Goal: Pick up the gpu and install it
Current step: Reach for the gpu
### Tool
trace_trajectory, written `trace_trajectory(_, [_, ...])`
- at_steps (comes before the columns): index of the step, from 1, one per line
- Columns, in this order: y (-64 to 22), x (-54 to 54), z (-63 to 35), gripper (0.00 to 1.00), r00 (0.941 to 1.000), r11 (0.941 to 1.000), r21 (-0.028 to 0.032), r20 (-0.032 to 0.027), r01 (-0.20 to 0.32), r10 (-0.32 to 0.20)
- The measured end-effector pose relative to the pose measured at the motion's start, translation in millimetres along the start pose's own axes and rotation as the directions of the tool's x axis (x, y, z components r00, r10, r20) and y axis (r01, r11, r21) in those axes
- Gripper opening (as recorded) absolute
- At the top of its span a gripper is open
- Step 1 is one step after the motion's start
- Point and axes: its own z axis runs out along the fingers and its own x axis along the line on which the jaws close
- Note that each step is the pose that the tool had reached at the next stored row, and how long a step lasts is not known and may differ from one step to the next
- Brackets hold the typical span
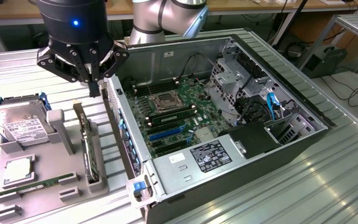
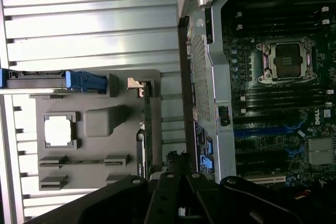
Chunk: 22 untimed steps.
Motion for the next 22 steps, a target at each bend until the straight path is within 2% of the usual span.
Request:
trace_trajectory(1, [-0.2, 0.0, 0.0, 0.11, 1.0000, 1.0000, 0.0000, 0.0000, 0.000, 0.000])
trace_trajectory(4, [-7.9, -0.6, 0.4, 0.11, 1.0000, 1.0000, 0.0000, 0.0000, 0.000, 0.000])
trace_trajectory(6, [-17.5, -1.2, 1.3, 0.11, 1.0000, 1.0000, -0.0001, 0.0000, 0.000, 0.000])
trace_trajectory(8, [-23.2, -1.6, 1.9, 0.11, 1.0000, 1.0000, -0.0001, 0.0000, 0.000, 0.000])
trace_trajectory(22, [-26.9, -1.9, 2.3, 0.11, 1.0000, 1.0000, 0.0000, 0.0001, 0.000, 0.000])
